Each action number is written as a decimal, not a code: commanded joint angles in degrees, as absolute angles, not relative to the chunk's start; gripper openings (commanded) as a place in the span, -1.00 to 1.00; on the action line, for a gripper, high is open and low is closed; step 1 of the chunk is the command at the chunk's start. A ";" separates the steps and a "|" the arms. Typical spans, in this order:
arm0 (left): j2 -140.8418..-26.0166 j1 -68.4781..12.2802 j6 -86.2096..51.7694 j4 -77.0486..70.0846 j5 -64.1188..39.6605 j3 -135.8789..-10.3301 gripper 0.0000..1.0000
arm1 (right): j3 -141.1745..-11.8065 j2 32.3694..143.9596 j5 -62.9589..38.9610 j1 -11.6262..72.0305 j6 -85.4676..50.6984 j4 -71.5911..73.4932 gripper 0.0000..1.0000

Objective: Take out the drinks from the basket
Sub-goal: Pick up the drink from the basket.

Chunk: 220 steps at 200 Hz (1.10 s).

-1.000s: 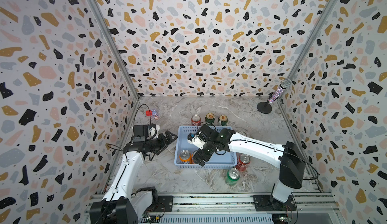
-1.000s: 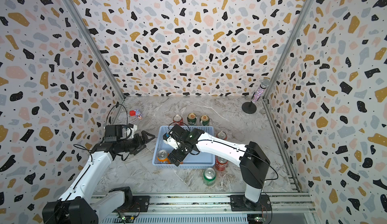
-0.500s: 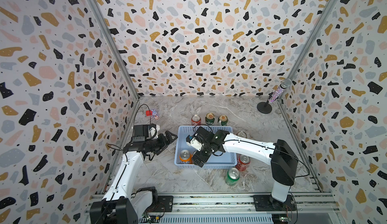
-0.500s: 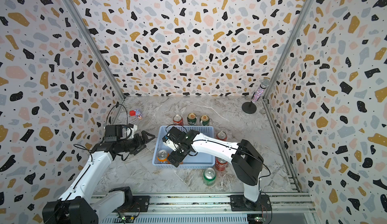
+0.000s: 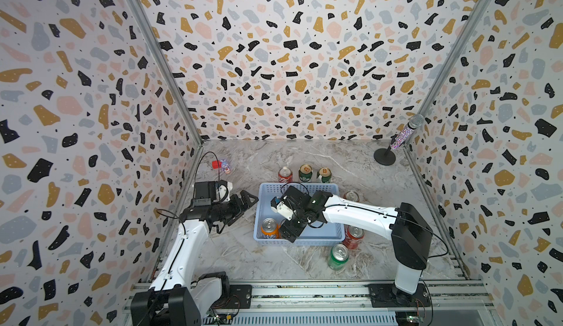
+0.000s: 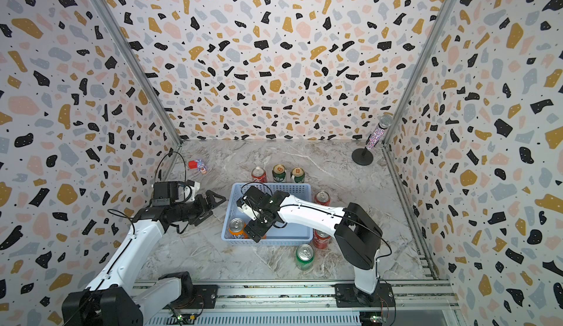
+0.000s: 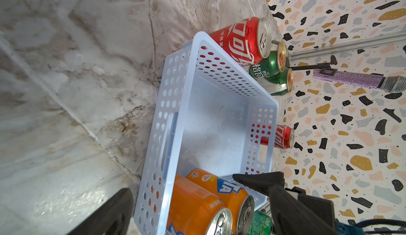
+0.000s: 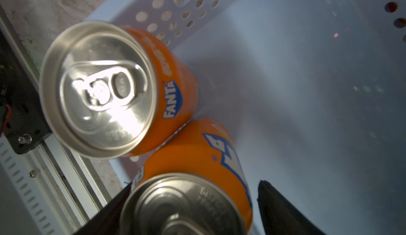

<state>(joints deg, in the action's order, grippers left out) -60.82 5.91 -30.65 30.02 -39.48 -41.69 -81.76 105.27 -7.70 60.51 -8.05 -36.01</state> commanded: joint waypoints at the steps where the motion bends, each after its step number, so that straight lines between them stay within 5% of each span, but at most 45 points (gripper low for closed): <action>1: -60.85 5.39 -29.74 29.88 -39.02 -41.49 0.99 | -81.08 104.99 -5.92 60.81 -8.72 -35.88 0.66; 99: -60.88 4.83 -29.79 29.88 -38.85 -41.46 0.99 | -79.55 102.60 -4.31 60.82 -9.33 -34.20 -0.06; 220: -60.07 2.19 -29.80 29.88 -38.67 -41.47 0.99 | -78.78 98.04 -1.14 60.82 -11.62 -32.78 -0.40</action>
<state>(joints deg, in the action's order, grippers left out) -60.82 2.66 -30.68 30.00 -38.48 -41.69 -78.37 103.00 -2.31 60.77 -10.70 -32.71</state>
